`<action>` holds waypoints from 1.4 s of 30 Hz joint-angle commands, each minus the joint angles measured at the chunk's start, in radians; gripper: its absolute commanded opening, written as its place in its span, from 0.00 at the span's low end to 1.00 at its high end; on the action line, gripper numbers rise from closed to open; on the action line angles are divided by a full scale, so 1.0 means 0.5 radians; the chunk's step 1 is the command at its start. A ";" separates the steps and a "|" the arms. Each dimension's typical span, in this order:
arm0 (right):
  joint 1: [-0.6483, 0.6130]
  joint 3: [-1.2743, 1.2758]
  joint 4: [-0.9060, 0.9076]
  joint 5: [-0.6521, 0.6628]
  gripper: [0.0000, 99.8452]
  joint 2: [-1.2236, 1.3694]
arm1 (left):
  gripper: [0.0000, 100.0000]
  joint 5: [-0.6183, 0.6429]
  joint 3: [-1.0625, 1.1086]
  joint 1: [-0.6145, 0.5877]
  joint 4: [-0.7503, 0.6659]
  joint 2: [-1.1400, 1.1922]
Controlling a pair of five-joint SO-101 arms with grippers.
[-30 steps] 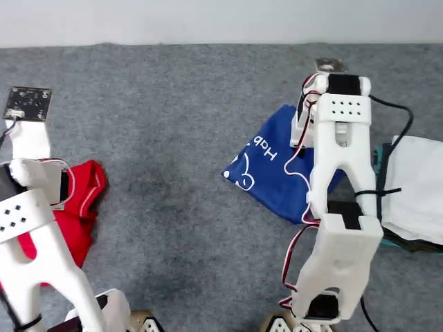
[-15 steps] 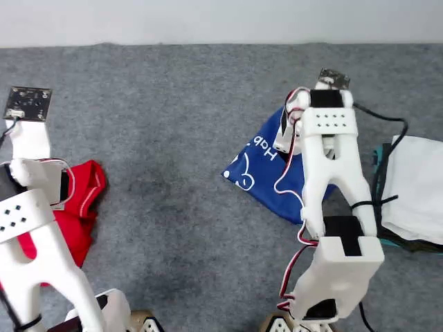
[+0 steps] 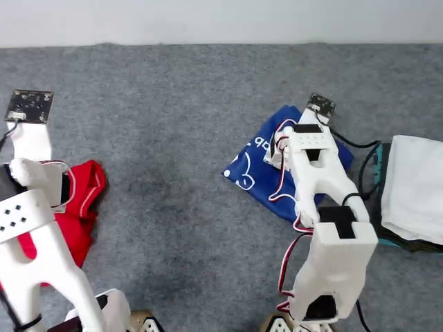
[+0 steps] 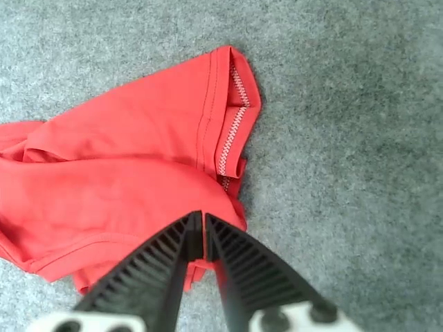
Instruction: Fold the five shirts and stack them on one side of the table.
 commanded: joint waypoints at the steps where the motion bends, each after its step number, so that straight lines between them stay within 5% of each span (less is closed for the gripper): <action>1: 0.035 -0.015 0.060 -0.089 0.42 0.078 | 0.01 -0.015 -0.008 0.006 0.015 -0.058; 5: 0.035 -0.120 0.278 -0.089 0.34 0.164 | 0.02 -0.015 -0.008 0.006 0.015 -0.058; 10: 0.106 -0.368 0.529 -0.083 0.01 0.327 | 0.02 -0.015 -0.008 0.006 0.015 -0.058; 18: 0.127 -0.727 0.980 0.077 0.01 0.308 | 0.02 -0.015 -0.011 0.006 0.015 -0.061; 31: 0.146 -0.807 1.616 0.595 0.01 -0.726 | 0.02 -0.015 -0.011 0.006 0.015 -0.061; 42: 0.818 -0.810 1.643 1.280 0.01 -1.367 | 0.02 -0.006 -0.011 0.006 0.058 -0.061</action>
